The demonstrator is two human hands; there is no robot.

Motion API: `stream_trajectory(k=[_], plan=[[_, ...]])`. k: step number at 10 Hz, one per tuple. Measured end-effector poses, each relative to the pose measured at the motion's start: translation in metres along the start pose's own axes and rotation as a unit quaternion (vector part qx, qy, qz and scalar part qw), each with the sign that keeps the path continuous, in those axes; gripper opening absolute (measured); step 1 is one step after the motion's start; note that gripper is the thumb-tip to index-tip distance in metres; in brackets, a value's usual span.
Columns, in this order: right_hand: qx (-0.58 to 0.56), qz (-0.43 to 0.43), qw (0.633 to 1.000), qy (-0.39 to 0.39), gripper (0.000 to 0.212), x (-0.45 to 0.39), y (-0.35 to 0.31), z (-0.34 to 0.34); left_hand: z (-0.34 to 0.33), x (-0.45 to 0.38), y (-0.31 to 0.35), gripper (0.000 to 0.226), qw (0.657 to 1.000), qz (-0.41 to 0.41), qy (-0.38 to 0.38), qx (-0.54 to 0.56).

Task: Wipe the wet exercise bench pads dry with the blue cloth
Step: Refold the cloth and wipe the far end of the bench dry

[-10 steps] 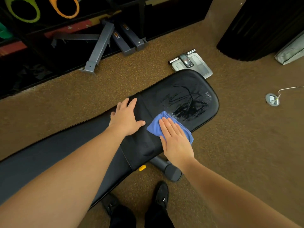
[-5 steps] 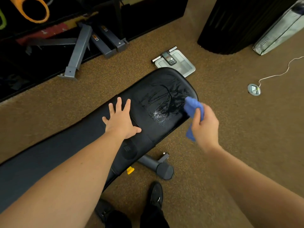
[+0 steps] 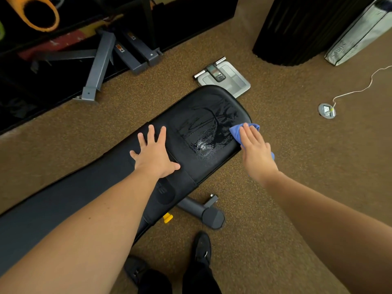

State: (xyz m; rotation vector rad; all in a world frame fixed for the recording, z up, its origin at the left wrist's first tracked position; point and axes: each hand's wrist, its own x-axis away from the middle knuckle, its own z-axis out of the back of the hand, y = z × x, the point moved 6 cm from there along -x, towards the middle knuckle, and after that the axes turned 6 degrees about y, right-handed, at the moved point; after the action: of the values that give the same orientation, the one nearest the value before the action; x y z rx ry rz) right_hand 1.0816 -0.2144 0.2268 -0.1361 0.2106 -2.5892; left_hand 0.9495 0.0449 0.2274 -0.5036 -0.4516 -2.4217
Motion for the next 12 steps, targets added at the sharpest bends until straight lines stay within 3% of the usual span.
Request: stream_trajectory(k=[5,6,7,8,9,10,11,12], plan=[[0.044,0.128,0.99,0.045,0.069,0.074,-0.096,-0.036,0.0,0.0,-0.001,0.127,1.0,-0.002,0.003,-0.004],[0.028,0.144,0.989,0.032,0.067,0.083,-0.109,-0.046,0.0,-0.001,-0.002,0.127,1.0,-0.002,0.006,-0.004],[-0.024,0.168,0.985,0.022,0.049,0.089,-0.118,-0.046,0.0,-0.001,-0.002,0.127,1.0,-0.002,0.008,-0.006],[-0.211,0.11,0.971,-0.019,0.043,0.084,-0.113,-0.021,-0.001,0.0,-0.002,0.126,1.0,-0.002,0.005,-0.006],[-0.363,-0.078,0.928,0.011,0.027,0.057,-0.084,0.021,0.0,0.0,-0.003,0.127,1.0,-0.002,0.005,-0.002],[-0.418,-0.19,0.868,0.187,0.023,0.014,-0.044,0.064,-0.001,0.001,-0.004,0.126,1.0,-0.001,0.004,0.004],[-0.458,-0.245,0.805,0.286,0.036,-0.027,-0.012,0.084,-0.001,0.002,-0.005,0.126,1.0,-0.002,0.003,0.008],[-0.409,-0.259,0.839,0.248,0.057,-0.048,0.0,0.077,-0.002,0.001,-0.005,0.126,1.0,-0.004,0.002,0.011]])
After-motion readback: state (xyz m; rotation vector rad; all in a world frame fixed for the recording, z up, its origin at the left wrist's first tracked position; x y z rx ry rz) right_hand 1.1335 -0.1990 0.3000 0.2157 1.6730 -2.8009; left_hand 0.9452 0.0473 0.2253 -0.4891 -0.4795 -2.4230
